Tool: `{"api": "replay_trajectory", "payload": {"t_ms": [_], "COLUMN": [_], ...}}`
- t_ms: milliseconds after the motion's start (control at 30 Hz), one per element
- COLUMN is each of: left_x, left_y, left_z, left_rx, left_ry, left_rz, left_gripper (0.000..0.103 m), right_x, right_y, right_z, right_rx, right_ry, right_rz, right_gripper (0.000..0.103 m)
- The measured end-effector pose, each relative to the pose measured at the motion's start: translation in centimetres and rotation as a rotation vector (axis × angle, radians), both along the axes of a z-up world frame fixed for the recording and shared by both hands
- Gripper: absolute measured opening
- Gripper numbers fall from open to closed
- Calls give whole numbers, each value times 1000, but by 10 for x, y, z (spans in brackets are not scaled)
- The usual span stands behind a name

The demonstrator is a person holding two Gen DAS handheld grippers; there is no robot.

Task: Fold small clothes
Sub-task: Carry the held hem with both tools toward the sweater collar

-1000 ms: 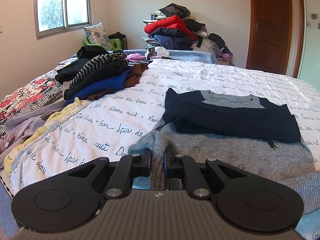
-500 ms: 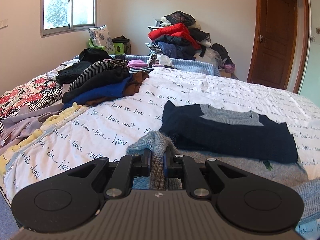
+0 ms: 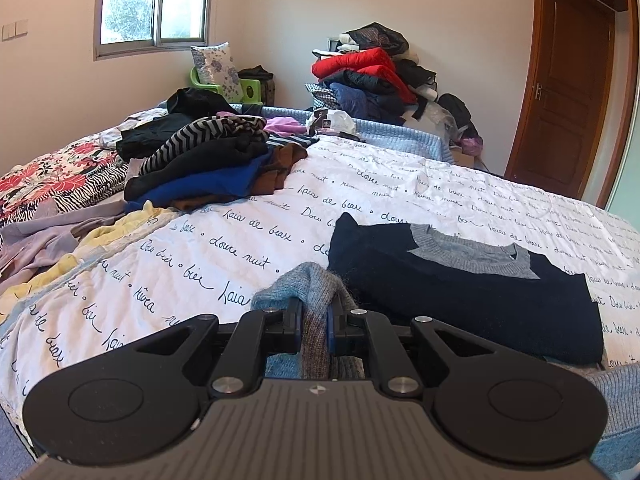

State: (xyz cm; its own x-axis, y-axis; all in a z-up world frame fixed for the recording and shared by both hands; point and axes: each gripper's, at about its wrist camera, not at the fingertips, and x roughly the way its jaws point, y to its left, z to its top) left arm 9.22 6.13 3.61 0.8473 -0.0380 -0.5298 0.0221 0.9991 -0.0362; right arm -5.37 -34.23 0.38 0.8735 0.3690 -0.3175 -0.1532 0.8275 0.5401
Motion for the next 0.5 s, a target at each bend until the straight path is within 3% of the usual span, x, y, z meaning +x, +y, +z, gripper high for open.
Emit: {"api": "replay_trajectory", "payload": {"t_ms": [500], "left_x": [22], "left_y": [-14], "left_z": [-4], "left_rx": [31], "left_ry": [21], "left_rz": [-7], "left_gripper": [13], "right_x": [23], "right_y": [-7], "right_z": [-1], "right_rx": [19], "right_ry": [6], "right_rz": [-5], "right_gripper": [6]}}
